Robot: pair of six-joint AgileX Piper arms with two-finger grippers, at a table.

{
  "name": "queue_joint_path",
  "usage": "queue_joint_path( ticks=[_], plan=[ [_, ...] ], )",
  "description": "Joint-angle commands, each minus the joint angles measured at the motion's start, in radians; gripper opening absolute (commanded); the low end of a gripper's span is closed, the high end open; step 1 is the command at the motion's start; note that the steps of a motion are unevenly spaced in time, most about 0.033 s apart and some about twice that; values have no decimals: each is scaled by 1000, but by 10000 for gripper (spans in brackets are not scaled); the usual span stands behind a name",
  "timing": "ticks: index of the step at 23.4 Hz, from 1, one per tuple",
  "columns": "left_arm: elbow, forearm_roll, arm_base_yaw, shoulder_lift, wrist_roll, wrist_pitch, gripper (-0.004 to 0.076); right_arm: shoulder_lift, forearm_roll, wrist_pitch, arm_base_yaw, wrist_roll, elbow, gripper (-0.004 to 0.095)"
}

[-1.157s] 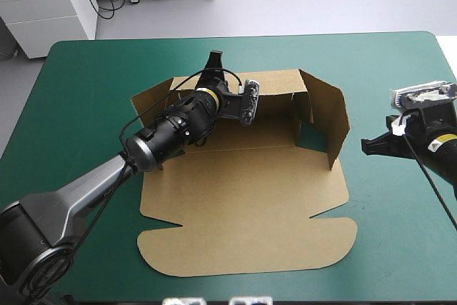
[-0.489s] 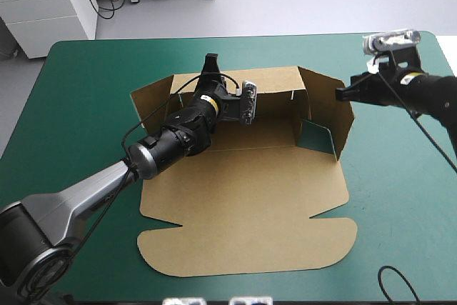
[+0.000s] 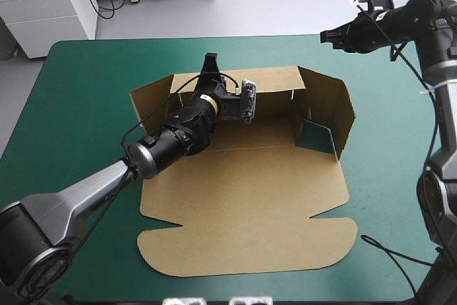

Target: Fold the box

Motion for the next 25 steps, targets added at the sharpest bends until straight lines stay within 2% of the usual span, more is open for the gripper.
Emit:
queue_joint_path(
  ticks=[1, 8, 10, 15, 19, 25],
  plan=[
    [-15, -1, 1, -31, -13, -1, -8, 48, 12, 35, -6, 38, -105, -17],
    [-15, -1, 3, -31, -13, 1, -8, 131, -3, 64, 29, 57, -110, -17],
    [-15, -1, 3, -31, -13, 7, -8, 133, -54, 64, 51, 62, -108, -17],
    [-15, -5, 3, -31, -11, 9, -8, 123, -57, 80, 52, 57, -41, -17],
    [-15, -8, 3, -31, -11, 37, -8, 75, 16, 96, 52, -20, 82, -18],
    [-15, -8, 3, -31, -11, 54, -8, -1, 26, 96, 52, -66, 167, -18]
  ],
)
